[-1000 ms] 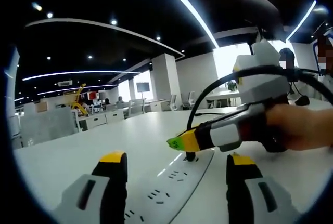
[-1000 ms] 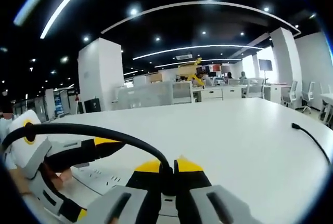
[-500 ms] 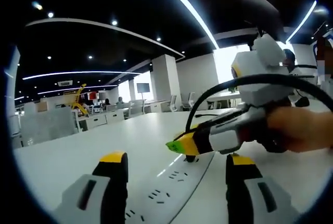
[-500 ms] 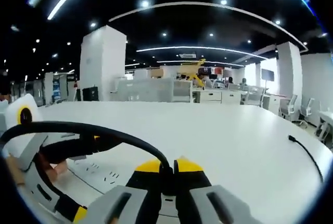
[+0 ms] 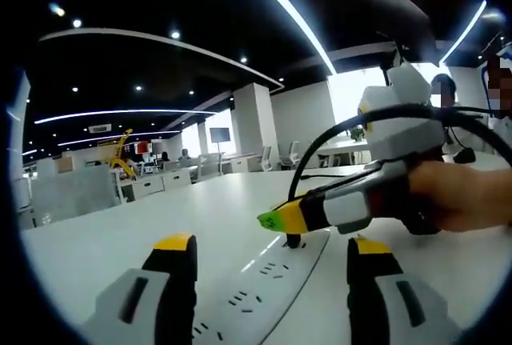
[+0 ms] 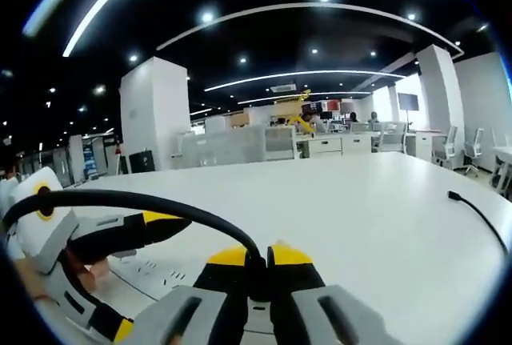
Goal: Locate the USB plug end of the data cable currently connected to the USB port on the desk. Grip the plug, withdraw it from the port, and place it onto the desktop.
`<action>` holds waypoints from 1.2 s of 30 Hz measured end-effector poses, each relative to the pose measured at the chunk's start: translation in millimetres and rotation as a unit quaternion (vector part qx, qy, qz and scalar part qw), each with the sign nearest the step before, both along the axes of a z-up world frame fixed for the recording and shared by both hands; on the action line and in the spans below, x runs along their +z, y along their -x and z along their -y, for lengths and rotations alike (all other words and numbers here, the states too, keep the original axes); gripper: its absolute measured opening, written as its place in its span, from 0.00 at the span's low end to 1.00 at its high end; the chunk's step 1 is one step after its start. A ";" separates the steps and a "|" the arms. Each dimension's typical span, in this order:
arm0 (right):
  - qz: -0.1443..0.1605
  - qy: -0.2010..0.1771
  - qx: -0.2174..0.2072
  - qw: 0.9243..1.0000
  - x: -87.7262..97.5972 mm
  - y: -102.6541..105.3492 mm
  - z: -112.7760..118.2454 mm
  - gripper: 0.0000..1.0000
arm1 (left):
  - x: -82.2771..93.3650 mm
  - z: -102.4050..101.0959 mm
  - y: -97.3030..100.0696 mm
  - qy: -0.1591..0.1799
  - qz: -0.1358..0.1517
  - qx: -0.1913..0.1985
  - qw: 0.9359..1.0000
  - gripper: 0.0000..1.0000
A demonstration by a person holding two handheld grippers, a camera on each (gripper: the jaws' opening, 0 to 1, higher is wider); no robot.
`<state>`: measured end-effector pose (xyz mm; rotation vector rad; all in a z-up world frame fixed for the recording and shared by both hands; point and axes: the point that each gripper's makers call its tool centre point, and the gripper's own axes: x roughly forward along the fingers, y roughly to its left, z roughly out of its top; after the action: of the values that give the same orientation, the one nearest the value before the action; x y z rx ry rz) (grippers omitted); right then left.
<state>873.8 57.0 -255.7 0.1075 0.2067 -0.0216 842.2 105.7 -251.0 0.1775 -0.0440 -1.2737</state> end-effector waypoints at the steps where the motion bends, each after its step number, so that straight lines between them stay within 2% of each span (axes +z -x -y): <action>1: 0.000 0.000 0.000 1.000 0.1 -0.1 0.1 0.10 | 0.0 0.1 -0.1 0.000 0.000 0.000 1.000 0.76; 26: 0.000 0.005 -0.003 1.000 -0.3 1.5 0.2 0.10 | -3.3 2.4 0.7 -0.009 0.007 -0.001 1.000 0.76; 29: 0.002 -0.012 -0.017 1.000 -0.7 1.6 1.7 0.10 | -4.2 2.2 1.8 -0.011 0.008 -0.003 1.000 0.76; 31: -0.001 0.001 -0.022 1.000 -0.3 1.4 1.2 0.09 | -4.3 2.0 1.6 -0.012 0.011 -0.001 1.000 0.76; 34: 0.014 0.000 -0.025 1.000 -0.6 2.8 1.4 0.09 | -5.2 2.2 2.2 -0.015 0.012 -0.002 1.000 0.76; 36: 0.006 0.005 -0.021 1.000 0.0 3.3 0.3 0.09 | -4.4 1.7 1.9 -0.013 0.011 -0.001 1.000 0.76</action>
<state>870.5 56.7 -255.6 0.1020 0.1920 -0.0628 840.3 104.0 -255.4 0.2139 -0.0470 -1.2741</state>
